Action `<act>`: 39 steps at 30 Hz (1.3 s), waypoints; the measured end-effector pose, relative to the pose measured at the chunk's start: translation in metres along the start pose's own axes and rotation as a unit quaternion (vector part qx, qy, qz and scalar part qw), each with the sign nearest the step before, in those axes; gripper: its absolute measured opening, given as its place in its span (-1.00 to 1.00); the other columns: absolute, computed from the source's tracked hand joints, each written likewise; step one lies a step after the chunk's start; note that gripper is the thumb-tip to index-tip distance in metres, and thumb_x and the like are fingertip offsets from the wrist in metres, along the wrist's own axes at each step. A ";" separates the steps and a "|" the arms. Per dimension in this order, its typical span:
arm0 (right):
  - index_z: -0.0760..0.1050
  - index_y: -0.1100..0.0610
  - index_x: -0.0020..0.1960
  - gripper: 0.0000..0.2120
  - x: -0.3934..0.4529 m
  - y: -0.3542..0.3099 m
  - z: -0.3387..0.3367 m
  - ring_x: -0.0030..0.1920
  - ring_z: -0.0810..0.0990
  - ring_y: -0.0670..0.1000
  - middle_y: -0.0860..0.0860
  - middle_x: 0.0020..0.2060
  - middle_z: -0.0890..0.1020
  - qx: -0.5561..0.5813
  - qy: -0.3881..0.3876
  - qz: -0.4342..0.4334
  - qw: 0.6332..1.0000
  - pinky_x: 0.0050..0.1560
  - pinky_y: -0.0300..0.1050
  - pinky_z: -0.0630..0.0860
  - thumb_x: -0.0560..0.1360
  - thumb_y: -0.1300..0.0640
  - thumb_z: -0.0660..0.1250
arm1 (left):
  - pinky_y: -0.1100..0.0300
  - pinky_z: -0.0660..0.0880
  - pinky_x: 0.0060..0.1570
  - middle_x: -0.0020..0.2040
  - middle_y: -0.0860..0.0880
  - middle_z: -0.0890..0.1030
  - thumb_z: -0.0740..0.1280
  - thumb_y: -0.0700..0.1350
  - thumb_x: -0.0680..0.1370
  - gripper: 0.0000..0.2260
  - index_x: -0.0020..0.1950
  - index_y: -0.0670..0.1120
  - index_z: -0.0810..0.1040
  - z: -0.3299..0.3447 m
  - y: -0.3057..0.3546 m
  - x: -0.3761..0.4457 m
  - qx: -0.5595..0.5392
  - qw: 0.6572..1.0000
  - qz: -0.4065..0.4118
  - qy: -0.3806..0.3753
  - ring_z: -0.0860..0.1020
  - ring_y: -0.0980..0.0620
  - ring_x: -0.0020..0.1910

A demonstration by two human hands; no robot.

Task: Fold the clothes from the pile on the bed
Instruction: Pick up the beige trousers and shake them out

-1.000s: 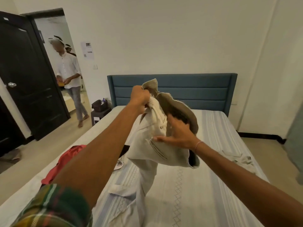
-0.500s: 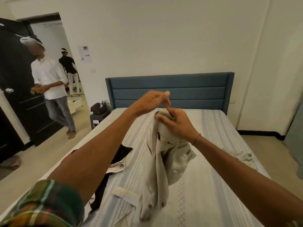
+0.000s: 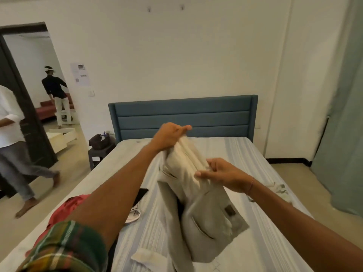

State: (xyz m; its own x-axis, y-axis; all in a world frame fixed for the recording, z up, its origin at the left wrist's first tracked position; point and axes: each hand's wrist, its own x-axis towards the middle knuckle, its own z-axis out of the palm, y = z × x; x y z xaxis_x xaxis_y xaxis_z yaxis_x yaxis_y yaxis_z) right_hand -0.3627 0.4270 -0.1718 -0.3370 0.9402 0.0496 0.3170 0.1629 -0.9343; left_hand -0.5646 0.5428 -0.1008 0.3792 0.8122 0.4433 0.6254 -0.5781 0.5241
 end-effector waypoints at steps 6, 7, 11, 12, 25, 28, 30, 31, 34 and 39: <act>0.62 0.23 0.16 -0.56 -0.022 0.000 0.003 0.00 0.71 0.15 0.15 0.01 0.69 0.007 0.008 0.047 0.999 -0.03 0.10 0.68 0.56 -0.14 0.32 | 0.13 0.26 -0.31 -0.41 0.00 0.35 0.27 0.09 0.65 -0.57 -0.32 -0.09 0.29 -0.015 -0.047 0.008 0.040 0.997 -0.038 0.052 0.30 0.06 -0.42; 0.61 0.27 0.11 -0.57 -0.017 -0.008 0.004 -0.06 0.70 0.15 0.17 -0.06 0.68 0.026 0.042 0.033 0.998 -0.07 0.04 0.67 0.59 -0.12 0.30 | 0.15 0.29 -0.30 -0.34 0.01 0.40 0.29 0.08 0.65 -0.65 -0.23 -0.10 0.35 -0.010 -0.043 0.007 0.032 0.998 -0.034 0.039 0.34 0.09 -0.37; 0.56 0.32 0.07 -0.62 0.013 -0.037 0.015 -0.07 0.57 0.15 0.19 -0.11 0.60 0.150 0.154 0.047 0.975 -0.05 -0.05 0.56 0.65 -0.03 0.27 | 0.26 0.31 -0.33 -0.42 0.04 0.38 0.36 0.17 0.58 -0.58 -0.32 -0.08 0.36 -0.003 -0.008 0.002 -0.017 0.999 0.039 0.007 0.32 0.15 -0.44; 0.57 0.32 0.09 -0.63 0.018 -0.043 0.018 -0.06 0.61 0.12 0.18 -0.09 0.64 0.189 0.173 0.059 0.965 -0.03 -0.06 0.57 0.66 -0.01 0.25 | 0.29 0.29 -0.38 -0.48 0.05 0.33 0.38 0.18 0.56 -0.52 -0.40 -0.06 0.31 -0.004 0.002 -0.002 -0.036 0.997 0.061 -0.007 0.27 0.16 -0.50; 0.47 0.20 0.39 -0.55 0.012 -0.075 -0.012 0.22 0.63 0.12 0.13 0.21 0.65 0.345 0.180 -0.015 0.921 0.16 0.04 0.60 0.72 -0.05 0.04 | 0.24 0.59 -0.28 -0.39 -0.06 0.67 0.36 -0.07 0.58 -0.71 -0.20 -0.27 0.63 0.001 0.051 -0.027 0.026 0.977 0.025 -0.210 0.66 0.06 -0.42; 0.47 0.09 0.42 -0.54 0.002 -0.069 -0.019 0.28 0.60 0.06 0.02 0.26 0.65 0.236 0.166 -0.022 0.957 0.28 0.01 0.53 0.71 -0.11 0.02 | 0.28 0.52 -0.42 -0.42 -0.11 0.64 0.24 -0.13 0.64 -0.66 -0.28 -0.25 0.59 -0.003 0.065 -0.022 -0.050 0.990 -0.007 -0.133 0.59 0.05 -0.50; 0.51 -0.05 0.37 -0.57 -0.009 -0.060 -0.014 0.24 0.63 0.00 -0.09 0.22 0.66 0.147 0.154 -0.025 0.977 0.23 -0.04 0.56 0.66 -0.22 0.09 | 0.29 0.44 -0.50 -0.50 -0.07 0.57 0.22 -0.11 0.65 -0.61 -0.35 -0.19 0.53 0.000 0.075 -0.015 -0.089 0.994 -0.028 -0.059 0.51 0.09 -0.58; 0.54 -0.11 0.30 -0.61 -0.015 -0.055 -0.009 0.18 0.65 -0.04 -0.15 0.15 0.68 0.091 0.151 -0.025 0.984 0.16 -0.11 0.60 0.62 -0.27 0.17 | 0.29 0.41 -0.52 -0.52 -0.05 0.53 0.22 -0.10 0.66 -0.60 -0.36 -0.18 0.52 0.003 0.078 -0.010 -0.114 0.992 -0.052 -0.030 0.48 0.09 -0.60; 0.47 -0.17 0.25 -0.62 -0.033 -0.025 0.002 0.01 0.65 -0.20 -0.29 0.00 0.63 -0.139 0.122 -0.063 0.981 -0.06 -0.28 0.61 0.49 -0.22 0.42 | 0.20 0.41 -0.45 -0.50 -0.09 0.49 0.22 -0.07 0.64 -0.60 -0.37 -0.17 0.46 0.015 0.091 0.010 -0.206 0.967 -0.142 0.045 0.44 0.02 -0.56; 0.62 0.13 0.06 -0.70 -0.047 0.020 -0.021 -0.09 0.65 -0.03 -0.02 -0.11 0.69 -0.183 0.156 -0.042 0.970 0.06 0.11 0.63 0.60 -0.10 0.32 | 0.21 0.40 -0.47 -0.38 -0.10 0.49 0.21 -0.03 0.63 -0.67 -0.28 -0.16 0.44 0.013 0.106 0.043 -0.200 0.953 -0.185 0.131 0.45 -0.03 -0.44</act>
State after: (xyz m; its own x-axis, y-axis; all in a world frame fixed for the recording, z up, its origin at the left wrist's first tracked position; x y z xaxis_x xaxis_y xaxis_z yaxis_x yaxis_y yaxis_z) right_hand -0.3217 0.3925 -0.1853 -0.1085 0.9544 0.2781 0.6122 0.2845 -0.7378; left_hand -0.4730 0.5179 -0.0361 -0.0326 0.9494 0.3125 0.3543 -0.2813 0.8918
